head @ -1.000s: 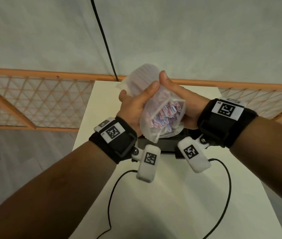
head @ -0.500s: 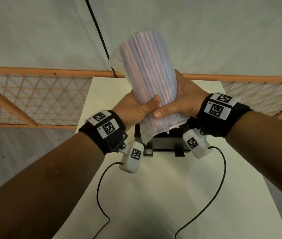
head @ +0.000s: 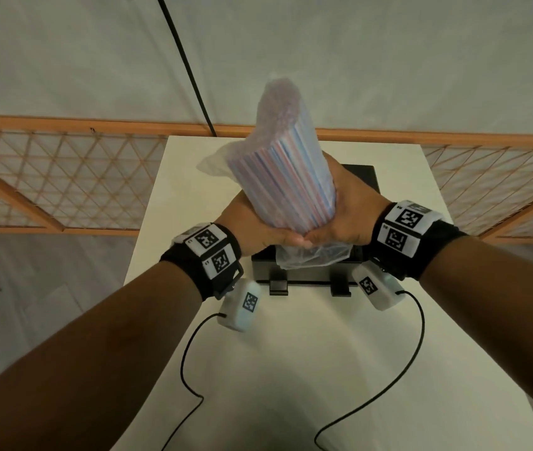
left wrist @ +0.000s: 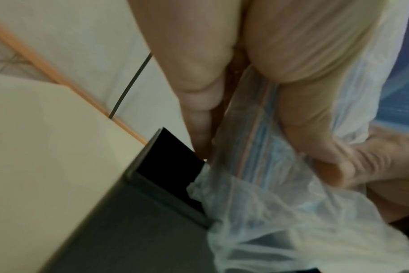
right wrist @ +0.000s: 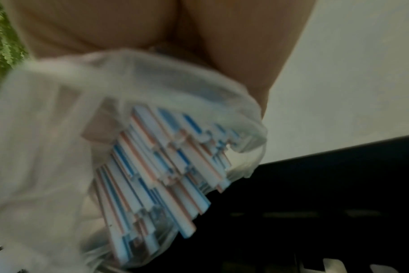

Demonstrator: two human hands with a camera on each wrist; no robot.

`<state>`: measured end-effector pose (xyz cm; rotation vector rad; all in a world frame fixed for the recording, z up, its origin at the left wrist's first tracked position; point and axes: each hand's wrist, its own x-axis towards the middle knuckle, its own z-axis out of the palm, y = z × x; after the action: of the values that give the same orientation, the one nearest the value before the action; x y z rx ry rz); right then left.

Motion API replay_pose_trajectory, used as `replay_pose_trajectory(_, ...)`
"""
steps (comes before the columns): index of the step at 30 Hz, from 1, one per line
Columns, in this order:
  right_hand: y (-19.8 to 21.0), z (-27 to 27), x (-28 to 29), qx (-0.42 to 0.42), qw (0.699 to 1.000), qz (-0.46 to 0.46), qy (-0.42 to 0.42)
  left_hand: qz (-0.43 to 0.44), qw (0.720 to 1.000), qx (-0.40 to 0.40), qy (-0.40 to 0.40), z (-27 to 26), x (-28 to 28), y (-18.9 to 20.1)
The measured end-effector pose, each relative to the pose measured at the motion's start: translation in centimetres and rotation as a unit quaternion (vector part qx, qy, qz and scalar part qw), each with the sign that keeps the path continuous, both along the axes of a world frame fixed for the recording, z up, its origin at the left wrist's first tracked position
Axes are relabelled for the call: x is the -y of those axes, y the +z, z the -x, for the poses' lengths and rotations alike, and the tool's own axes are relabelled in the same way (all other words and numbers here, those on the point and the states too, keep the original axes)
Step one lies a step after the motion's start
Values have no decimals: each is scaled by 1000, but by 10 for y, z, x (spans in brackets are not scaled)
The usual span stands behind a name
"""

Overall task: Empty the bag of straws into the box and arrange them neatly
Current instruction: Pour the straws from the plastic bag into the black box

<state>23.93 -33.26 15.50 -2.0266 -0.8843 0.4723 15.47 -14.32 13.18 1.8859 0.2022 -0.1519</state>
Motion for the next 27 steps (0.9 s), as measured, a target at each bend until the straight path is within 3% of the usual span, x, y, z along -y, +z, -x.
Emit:
replay_pose_trajectory(10,-4,3,8,31,998,17,-57,-4,1000,20,-24,-6,-6,-11)
replay_pose_trajectory(19,-16,18,11,74,992,32,-96,-62,998,-24,24,5,0,-21)
replay_pose_trajectory(23,-9,18,13,73,991,12,-110,-18,998,9,54,6,1,-19)
replay_pose_trajectory(27,-7,19,14,69,992,9,-103,3,1000,-16,0,2,-6,-18)
